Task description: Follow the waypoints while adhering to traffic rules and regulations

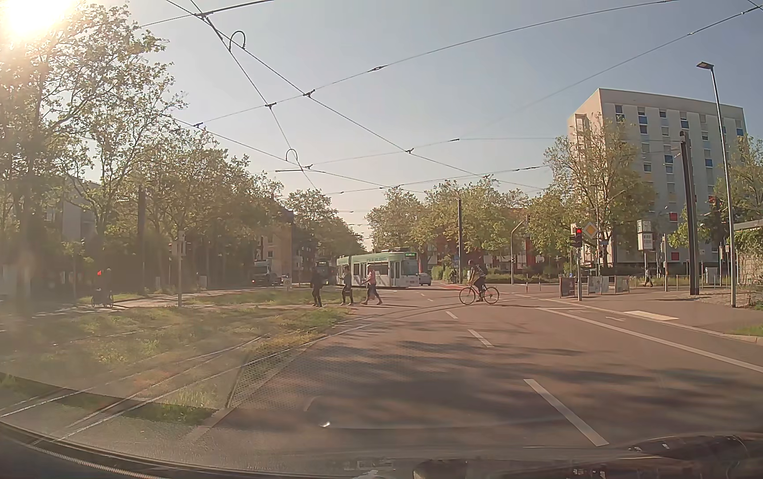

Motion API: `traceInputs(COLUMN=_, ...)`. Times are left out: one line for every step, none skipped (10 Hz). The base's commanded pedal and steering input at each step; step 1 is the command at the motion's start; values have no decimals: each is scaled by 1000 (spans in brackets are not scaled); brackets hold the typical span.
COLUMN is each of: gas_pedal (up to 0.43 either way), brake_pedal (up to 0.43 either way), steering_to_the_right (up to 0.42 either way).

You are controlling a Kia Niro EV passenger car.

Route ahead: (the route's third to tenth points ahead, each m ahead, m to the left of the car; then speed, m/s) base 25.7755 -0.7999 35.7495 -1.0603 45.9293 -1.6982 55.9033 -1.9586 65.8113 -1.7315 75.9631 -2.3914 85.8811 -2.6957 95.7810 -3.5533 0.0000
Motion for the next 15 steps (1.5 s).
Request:
traceInputs(gas_pedal=0, brake_pedal=268, steering_to_the_right=-12)
traceInputs(gas_pedal=0, brake_pedal=268, steering_to_the_right=-12)
traceInputs(gas_pedal=0, brake_pedal=268, steering_to_the_right=-13)
traceInputs(gas_pedal=0, brake_pedal=262, steering_to_the_right=-12)
traceInputs(gas_pedal=0, brake_pedal=262, steering_to_the_right=-12)
traceInputs(gas_pedal=0, brake_pedal=268, steering_to_the_right=-12)
traceInputs(gas_pedal=0, brake_pedal=262, steering_to_the_right=-12)
traceInputs(gas_pedal=0, brake_pedal=262, steering_to_the_right=-12)
traceInputs(gas_pedal=0, brake_pedal=262, steering_to_the_right=-12)
traceInputs(gas_pedal=0, brake_pedal=268, steering_to_the_right=-12)
traceInputs(gas_pedal=0, brake_pedal=268, steering_to_the_right=-12)
traceInputs(gas_pedal=0, brake_pedal=262, steering_to_the_right=-12)
traceInputs(gas_pedal=0, brake_pedal=262, steering_to_the_right=-12)
traceInputs(gas_pedal=0, brake_pedal=262, steering_to_the_right=-12)
traceInputs(gas_pedal=0, brake_pedal=268, steering_to_the_right=-13)
